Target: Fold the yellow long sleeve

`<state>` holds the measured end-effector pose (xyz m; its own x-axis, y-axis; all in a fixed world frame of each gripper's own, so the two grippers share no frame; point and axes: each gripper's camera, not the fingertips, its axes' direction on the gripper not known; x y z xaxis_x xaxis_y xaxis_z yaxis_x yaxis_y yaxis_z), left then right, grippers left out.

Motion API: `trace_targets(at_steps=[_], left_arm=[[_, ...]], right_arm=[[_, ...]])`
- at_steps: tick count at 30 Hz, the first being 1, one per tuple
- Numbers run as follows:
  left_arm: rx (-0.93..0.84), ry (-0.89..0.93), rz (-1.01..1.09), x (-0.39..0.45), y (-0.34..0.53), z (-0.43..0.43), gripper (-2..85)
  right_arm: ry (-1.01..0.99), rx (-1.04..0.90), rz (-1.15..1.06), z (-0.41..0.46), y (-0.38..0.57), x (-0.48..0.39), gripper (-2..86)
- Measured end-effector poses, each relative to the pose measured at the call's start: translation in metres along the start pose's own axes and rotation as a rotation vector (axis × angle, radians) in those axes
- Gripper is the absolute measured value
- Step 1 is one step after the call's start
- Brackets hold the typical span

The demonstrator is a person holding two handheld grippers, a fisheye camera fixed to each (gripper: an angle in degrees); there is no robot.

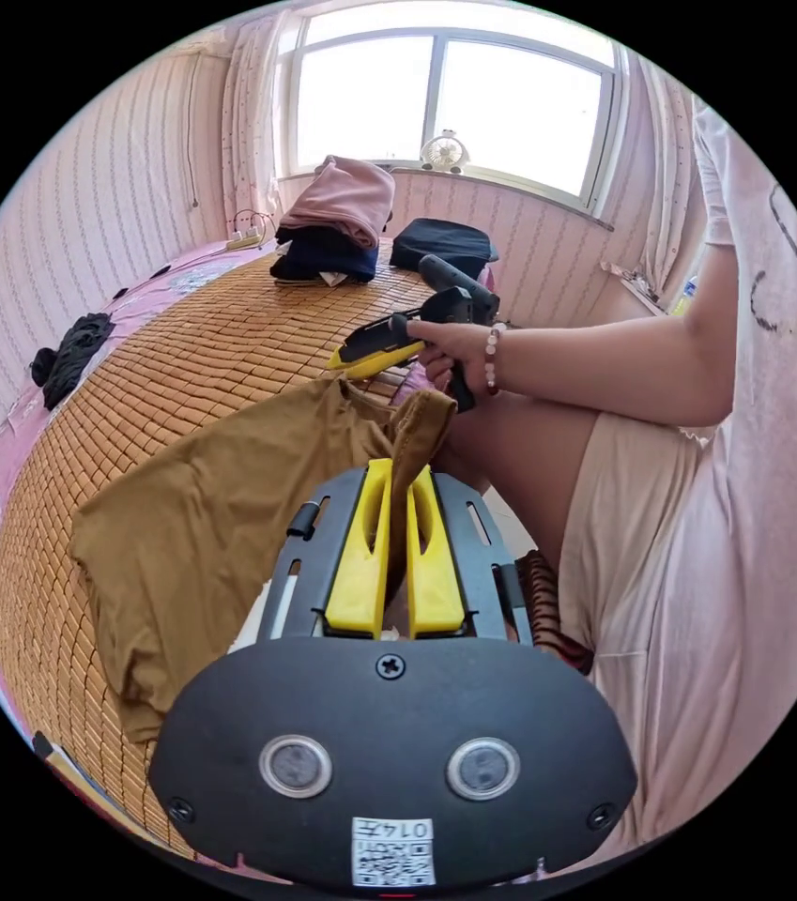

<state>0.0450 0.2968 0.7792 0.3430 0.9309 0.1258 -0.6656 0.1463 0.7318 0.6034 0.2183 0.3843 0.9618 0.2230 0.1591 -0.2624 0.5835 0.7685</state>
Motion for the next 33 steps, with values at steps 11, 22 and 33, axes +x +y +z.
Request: trace_targets(at_steps=[11,22,33], left_arm=[[0.109,-0.017,-0.004,0.011,0.005,-0.041,-0.4],[0.381,0.006,-0.239,-0.017,0.016,-0.096,0.0],[0.062,-0.245,-0.696,-0.119,0.100,-0.133,6.3]], right_arm=[[-0.091,0.095,-0.061,-0.078,0.004,-0.016,0.1],[-0.016,0.021,-0.385,-0.078,-0.055,-0.157,0.4],[0.211,-0.278,-0.565,0.148,-0.097,-0.253,8.5]])
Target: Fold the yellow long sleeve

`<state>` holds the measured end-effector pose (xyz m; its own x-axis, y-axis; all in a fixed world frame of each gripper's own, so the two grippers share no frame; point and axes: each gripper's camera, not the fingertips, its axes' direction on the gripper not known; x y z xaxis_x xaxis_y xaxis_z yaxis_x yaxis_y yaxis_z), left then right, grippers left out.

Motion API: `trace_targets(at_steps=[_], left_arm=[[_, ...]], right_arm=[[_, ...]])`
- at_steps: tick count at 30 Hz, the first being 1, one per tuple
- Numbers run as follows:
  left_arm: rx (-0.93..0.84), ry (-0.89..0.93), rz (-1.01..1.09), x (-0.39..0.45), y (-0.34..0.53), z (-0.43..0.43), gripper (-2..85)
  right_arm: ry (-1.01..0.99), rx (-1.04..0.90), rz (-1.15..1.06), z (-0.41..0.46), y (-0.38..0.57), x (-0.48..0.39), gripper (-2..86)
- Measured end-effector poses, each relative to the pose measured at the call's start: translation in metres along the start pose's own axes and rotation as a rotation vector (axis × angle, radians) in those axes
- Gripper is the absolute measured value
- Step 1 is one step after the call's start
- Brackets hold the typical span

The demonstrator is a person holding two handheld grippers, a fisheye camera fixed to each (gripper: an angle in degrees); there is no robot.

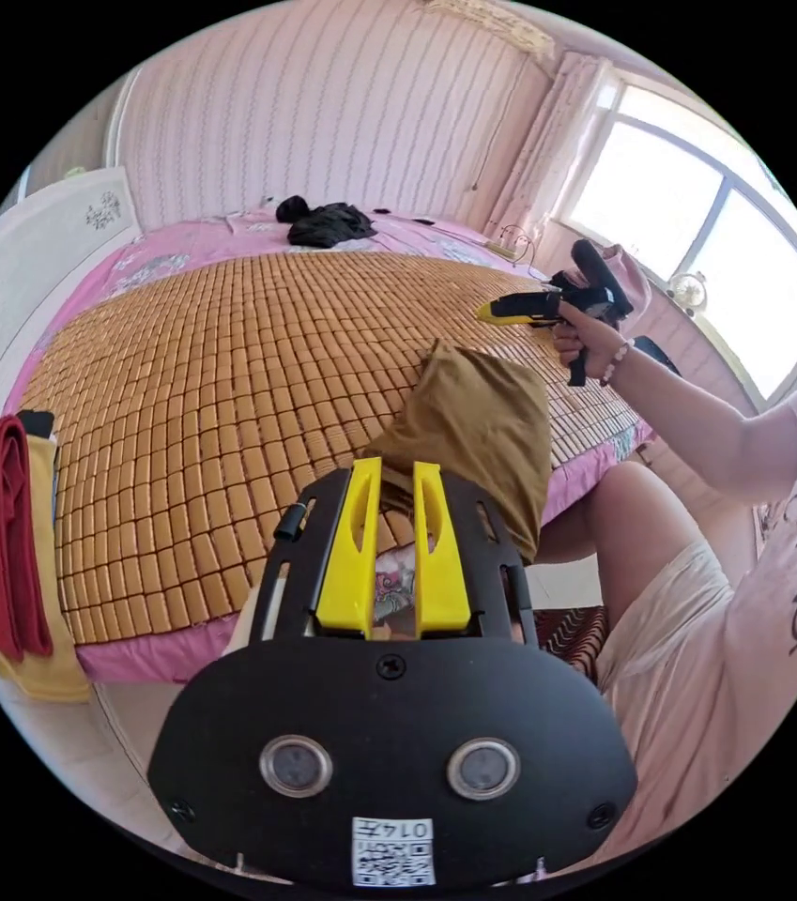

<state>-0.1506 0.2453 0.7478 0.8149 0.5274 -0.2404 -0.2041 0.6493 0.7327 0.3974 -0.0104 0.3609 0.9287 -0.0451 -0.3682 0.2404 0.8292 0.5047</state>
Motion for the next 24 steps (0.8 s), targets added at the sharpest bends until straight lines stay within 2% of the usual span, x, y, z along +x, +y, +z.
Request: trace_targets(at_steps=[5,8,11,13,16,19,21,24], left_arm=[[-0.052,0.011,-0.054,-0.012,-0.006,0.015,8.2],[-0.080,0.063,-0.075,-0.012,-0.011,0.036,11.3],[-0.155,0.097,-0.136,-0.012,-0.016,0.060,15.4],[-0.120,0.088,-0.176,-0.011,-0.017,0.060,15.7],[-0.115,0.021,-0.197,-0.003,-0.015,0.061,13.1],[-0.115,-0.059,-0.128,0.013,-0.009,0.062,7.7],[-0.125,-0.127,0.019,0.031,-0.003,0.060,3.6],[-0.176,-0.125,0.090,0.045,0.001,0.054,2.0]], right_arm=[[0.148,-0.054,-0.056,0.022,-0.016,-0.012,12.2],[0.172,-0.118,-0.092,0.043,-0.031,-0.020,13.7],[0.210,-0.204,-0.143,0.067,-0.042,-0.034,13.5],[0.239,-0.197,-0.203,0.069,-0.043,-0.049,10.9],[0.242,-0.180,-0.268,0.071,-0.036,-0.068,7.0],[0.182,-0.166,-0.231,0.058,-0.030,-0.070,3.6],[0.130,-0.116,-0.186,0.037,-0.022,-0.070,2.7],[0.055,0.033,-0.115,-0.019,0.001,-0.080,1.8]])
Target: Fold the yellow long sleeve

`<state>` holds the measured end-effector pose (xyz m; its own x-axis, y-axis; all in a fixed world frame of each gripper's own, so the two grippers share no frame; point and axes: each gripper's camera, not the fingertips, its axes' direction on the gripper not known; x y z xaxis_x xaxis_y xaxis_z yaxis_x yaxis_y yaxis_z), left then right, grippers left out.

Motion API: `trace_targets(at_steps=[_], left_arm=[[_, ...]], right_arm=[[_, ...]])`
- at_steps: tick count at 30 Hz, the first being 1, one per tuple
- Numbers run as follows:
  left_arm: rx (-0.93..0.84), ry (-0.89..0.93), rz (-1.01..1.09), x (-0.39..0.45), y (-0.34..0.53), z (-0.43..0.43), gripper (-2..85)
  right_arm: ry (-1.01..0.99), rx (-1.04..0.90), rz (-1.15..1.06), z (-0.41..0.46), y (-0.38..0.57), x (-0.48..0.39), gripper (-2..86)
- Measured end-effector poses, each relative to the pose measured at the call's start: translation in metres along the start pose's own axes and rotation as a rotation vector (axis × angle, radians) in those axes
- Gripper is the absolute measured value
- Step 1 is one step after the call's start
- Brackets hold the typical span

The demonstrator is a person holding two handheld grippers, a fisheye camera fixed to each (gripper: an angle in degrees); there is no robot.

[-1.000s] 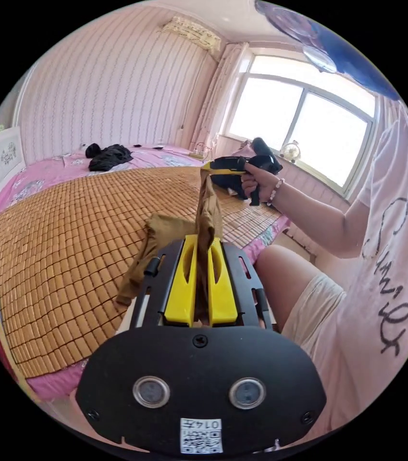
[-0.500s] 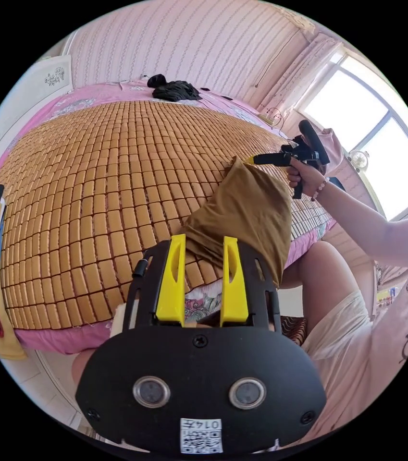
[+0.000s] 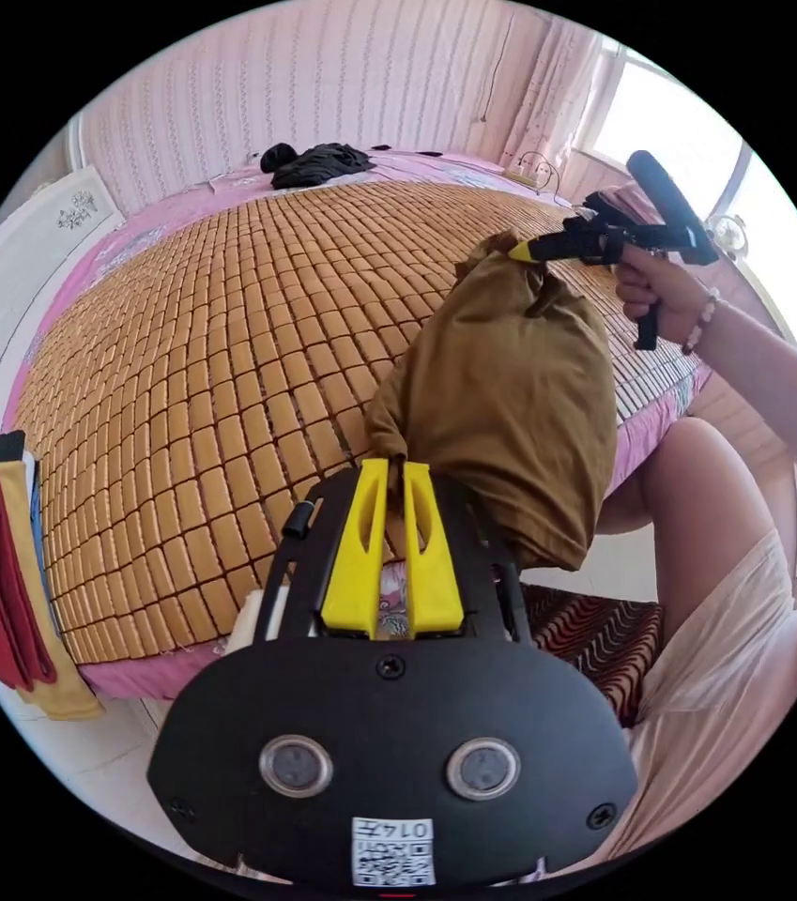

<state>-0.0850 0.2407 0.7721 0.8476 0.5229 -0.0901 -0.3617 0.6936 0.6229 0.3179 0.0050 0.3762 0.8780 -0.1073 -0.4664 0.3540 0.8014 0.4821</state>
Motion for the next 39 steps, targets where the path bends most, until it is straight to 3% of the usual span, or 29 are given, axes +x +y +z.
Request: trace_targets(at_steps=[11,18,26,29,32,35,39], left_arm=[[0.325,0.085,0.078,0.020,0.072,-0.137,0.2],[0.485,-0.062,-0.105,-0.007,0.158,-0.222,-0.1],[0.690,-0.152,-0.398,-0.069,0.259,-0.302,-0.1],[0.803,-0.273,-0.490,-0.098,0.289,-0.328,0.2],[0.842,-0.360,-0.567,-0.147,0.301,-0.349,1.9],[0.755,-0.452,-0.787,-0.222,0.316,-0.341,6.5],[0.664,-0.238,-0.995,-0.307,0.366,-0.294,8.9]], right_arm=[[0.008,0.312,-0.008,-0.172,0.081,-0.103,0.9],[-0.121,0.345,-0.198,-0.170,0.046,-0.191,0.8],[-0.283,0.315,-0.635,-0.122,-0.085,-0.356,1.0],[-0.333,0.291,-0.784,-0.089,-0.147,-0.432,1.5],[-0.339,0.177,-0.801,-0.029,-0.223,-0.512,2.8],[-0.325,0.010,-0.684,0.058,-0.286,-0.563,3.1],[-0.079,-0.192,-0.615,0.144,-0.292,-0.562,0.8]])
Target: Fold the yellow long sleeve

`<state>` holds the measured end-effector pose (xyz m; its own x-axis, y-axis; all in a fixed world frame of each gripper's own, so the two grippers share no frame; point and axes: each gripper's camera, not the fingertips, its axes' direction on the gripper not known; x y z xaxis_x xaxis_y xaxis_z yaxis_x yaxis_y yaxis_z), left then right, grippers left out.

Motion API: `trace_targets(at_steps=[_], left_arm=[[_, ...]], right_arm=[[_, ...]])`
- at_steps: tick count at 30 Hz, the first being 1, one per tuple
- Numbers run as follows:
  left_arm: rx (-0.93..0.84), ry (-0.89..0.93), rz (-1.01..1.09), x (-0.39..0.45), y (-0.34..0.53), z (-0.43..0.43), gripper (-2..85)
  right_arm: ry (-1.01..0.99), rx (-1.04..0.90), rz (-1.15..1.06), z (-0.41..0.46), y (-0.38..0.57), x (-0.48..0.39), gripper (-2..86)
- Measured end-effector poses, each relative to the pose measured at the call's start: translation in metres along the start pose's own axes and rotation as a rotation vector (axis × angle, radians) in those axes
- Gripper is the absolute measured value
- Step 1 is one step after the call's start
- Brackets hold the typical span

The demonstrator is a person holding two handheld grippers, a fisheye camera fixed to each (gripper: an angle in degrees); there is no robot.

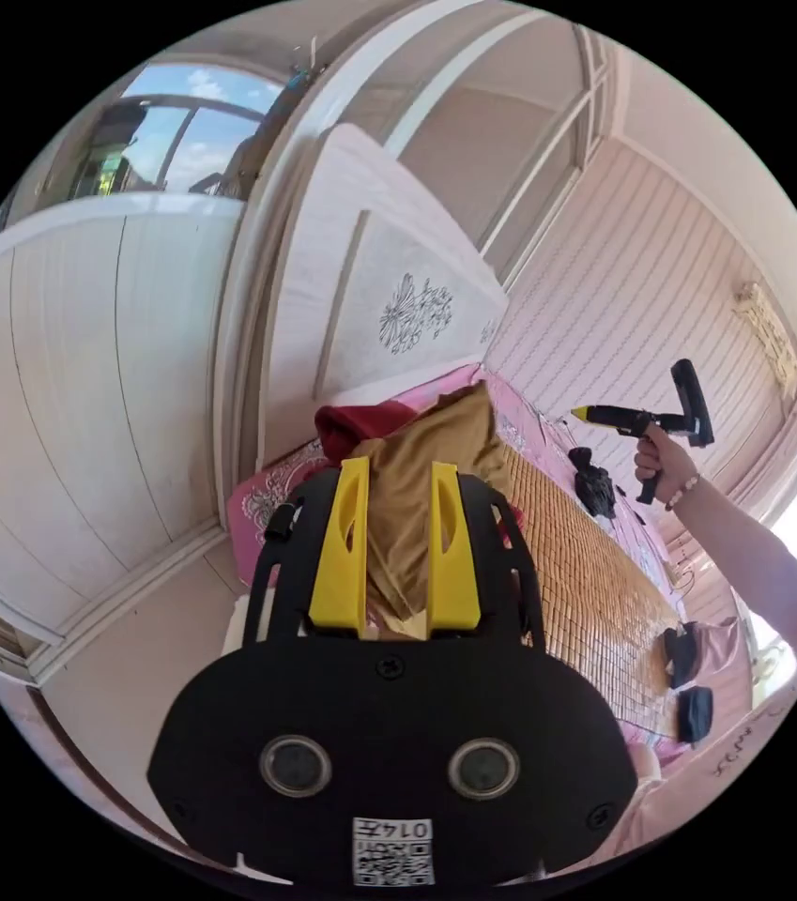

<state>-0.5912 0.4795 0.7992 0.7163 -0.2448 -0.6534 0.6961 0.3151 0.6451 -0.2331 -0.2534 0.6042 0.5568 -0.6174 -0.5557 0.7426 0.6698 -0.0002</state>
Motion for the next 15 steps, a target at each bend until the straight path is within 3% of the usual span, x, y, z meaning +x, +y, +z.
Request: trace_targets(at_steps=[3,6,8,11,15], left_arm=[[-0.012,0.051,-0.037,-0.018,0.038,0.006,6.4],[-0.001,0.073,0.034,-0.003,0.092,0.003,4.3],[0.006,0.129,0.119,0.018,0.125,0.002,3.8],[0.019,0.353,0.308,0.069,0.171,0.003,2.1],[-0.091,0.594,0.613,0.182,0.206,0.021,-0.6]], right_arm=[[-0.013,-0.032,-0.071,0.023,0.065,0.015,-0.1],[-0.025,-0.090,-0.086,0.031,0.189,0.046,-0.5],[0.002,-0.225,0.086,0.027,0.309,0.081,-0.6],[0.075,-0.399,0.334,-0.008,0.451,0.105,-0.7],[0.140,-0.401,0.540,-0.084,0.580,0.103,-0.7]])
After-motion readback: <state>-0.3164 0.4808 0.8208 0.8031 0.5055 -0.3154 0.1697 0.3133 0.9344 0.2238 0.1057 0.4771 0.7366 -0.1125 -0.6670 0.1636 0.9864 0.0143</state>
